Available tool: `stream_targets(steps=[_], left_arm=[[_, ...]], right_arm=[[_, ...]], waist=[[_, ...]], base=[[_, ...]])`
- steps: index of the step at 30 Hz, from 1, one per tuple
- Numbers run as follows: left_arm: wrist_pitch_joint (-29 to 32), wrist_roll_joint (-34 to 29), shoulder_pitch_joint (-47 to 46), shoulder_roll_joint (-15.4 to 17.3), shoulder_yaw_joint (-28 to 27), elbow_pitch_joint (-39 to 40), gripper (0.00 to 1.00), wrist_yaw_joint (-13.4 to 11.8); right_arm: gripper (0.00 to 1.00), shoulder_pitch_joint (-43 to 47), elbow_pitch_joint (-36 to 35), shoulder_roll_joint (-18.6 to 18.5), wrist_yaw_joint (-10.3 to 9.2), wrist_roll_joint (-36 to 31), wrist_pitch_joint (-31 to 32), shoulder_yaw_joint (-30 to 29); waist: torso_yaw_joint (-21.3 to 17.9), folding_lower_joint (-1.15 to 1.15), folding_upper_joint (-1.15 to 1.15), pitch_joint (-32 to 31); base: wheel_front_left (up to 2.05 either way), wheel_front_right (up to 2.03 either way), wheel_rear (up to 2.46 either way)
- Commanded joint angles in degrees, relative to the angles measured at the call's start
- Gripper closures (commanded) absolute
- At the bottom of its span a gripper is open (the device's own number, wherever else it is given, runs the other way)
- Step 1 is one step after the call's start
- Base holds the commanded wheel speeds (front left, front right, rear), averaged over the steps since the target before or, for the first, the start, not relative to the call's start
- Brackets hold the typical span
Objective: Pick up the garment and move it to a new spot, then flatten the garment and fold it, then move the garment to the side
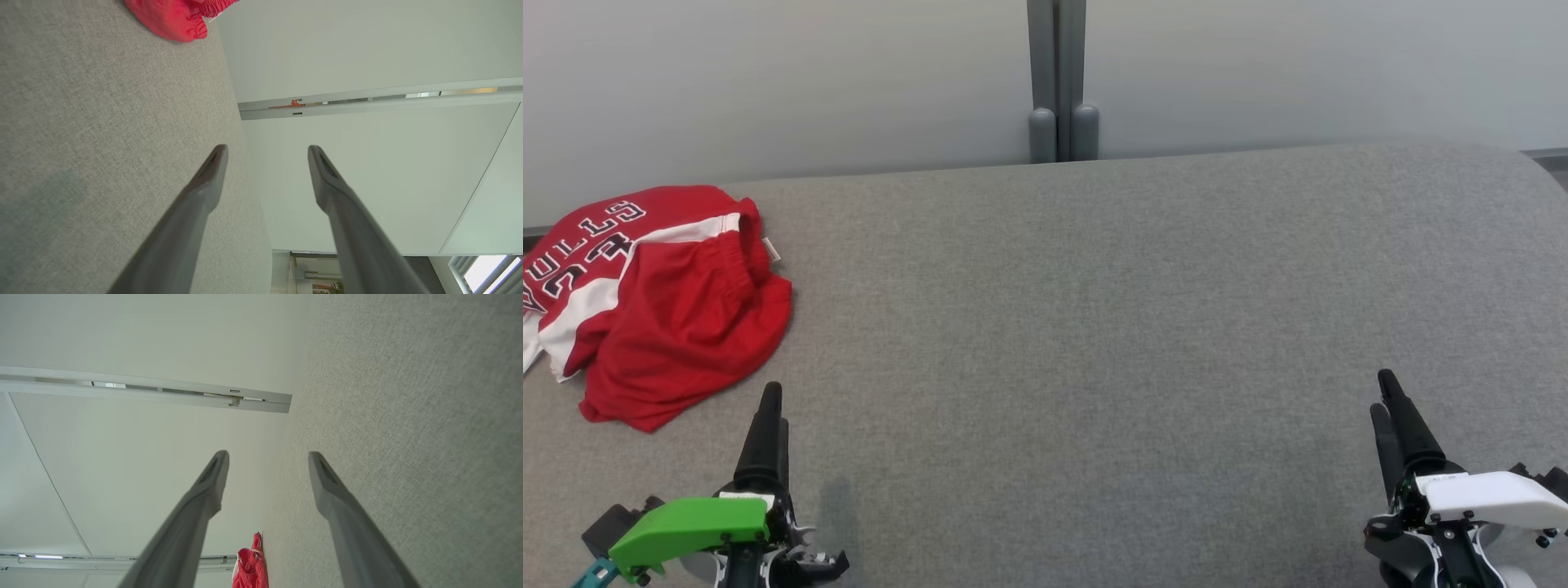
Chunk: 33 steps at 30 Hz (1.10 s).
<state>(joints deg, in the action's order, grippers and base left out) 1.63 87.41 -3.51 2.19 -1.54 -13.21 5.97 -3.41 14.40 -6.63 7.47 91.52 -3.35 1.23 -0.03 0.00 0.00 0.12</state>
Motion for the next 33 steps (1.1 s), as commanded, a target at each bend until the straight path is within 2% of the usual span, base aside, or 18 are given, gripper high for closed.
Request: stream_targets(steps=[1,11,19,33], left_arm=[[-0.7,-2.1,-1.0,0.3,0.4,1.4,0.0,0.3],[-3.0,-12.8,-1.8,0.4,1.4,3.2,0.0,0.5],[-4.6,-22.4,-1.5,0.4,2.8,4.8,0.0,0.2],[-7.3,-36.5,0.7,0.5,3.9,5.9,0.0,-0.3]], right_arm=[[0.0,-0.7,-1.3,-0.3,0.01,-2.4,-0.6,-0.6],[0.0,-0.8,-5.3,0.3,0.01,-19.5,-2.2,-2.3],[0.0,-0.2,-8.5,0.7,0.01,-33.0,-3.4,-1.1],[0.0,0.9,-9.7,1.3,0.02,-49.0,-5.2,-0.7]], waist=[[0.0,0.0,0.0,0.0],[0.1,0.0,0.0,0.1],[0.1,0.0,0.0,0.2],[0.2,0.0,0.0,0.3]], base=[[0.0,0.0,0.0],[0.0,0.0,0.0],[0.0,0.0,0.0],[0.0,0.0,0.0]])
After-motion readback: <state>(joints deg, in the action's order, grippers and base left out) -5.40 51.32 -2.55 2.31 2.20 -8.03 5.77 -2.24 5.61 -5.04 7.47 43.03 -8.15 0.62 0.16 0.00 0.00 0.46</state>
